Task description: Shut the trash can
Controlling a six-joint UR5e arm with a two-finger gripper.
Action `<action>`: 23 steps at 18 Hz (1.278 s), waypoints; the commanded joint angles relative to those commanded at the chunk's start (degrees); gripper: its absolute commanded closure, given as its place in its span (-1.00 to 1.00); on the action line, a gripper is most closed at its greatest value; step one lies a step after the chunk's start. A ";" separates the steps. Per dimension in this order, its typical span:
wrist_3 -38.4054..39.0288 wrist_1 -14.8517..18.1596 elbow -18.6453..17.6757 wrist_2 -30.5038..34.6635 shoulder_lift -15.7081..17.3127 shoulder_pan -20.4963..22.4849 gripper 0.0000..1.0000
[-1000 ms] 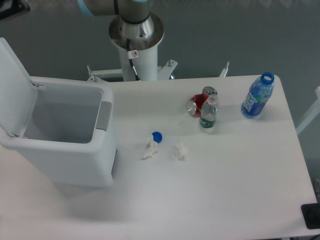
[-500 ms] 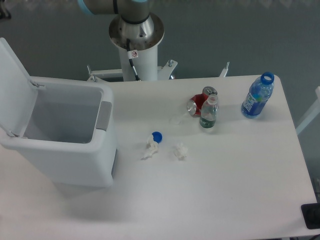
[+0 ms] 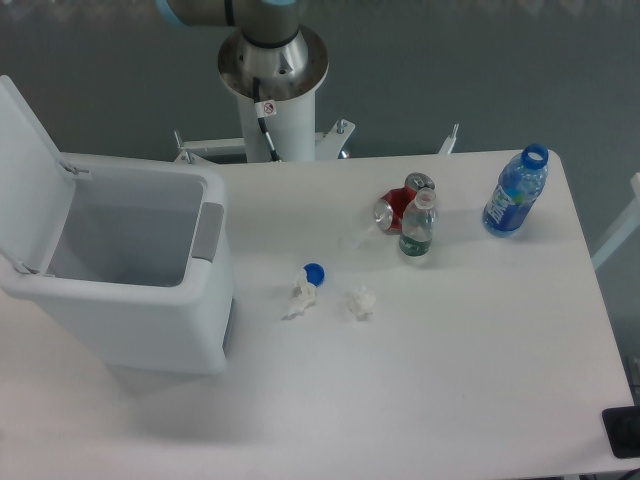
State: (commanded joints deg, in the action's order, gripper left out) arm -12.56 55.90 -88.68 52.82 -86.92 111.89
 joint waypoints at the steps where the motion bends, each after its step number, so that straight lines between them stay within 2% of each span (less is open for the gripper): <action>1: -0.27 0.00 0.00 0.00 -0.17 -0.35 0.82; 10: -0.45 0.00 -0.09 0.00 -1.67 -2.20 0.81; 23: -0.53 0.00 -0.61 0.18 -2.64 -2.29 0.81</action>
State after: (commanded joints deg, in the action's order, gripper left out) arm -13.10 55.90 -89.30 53.00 -89.56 109.60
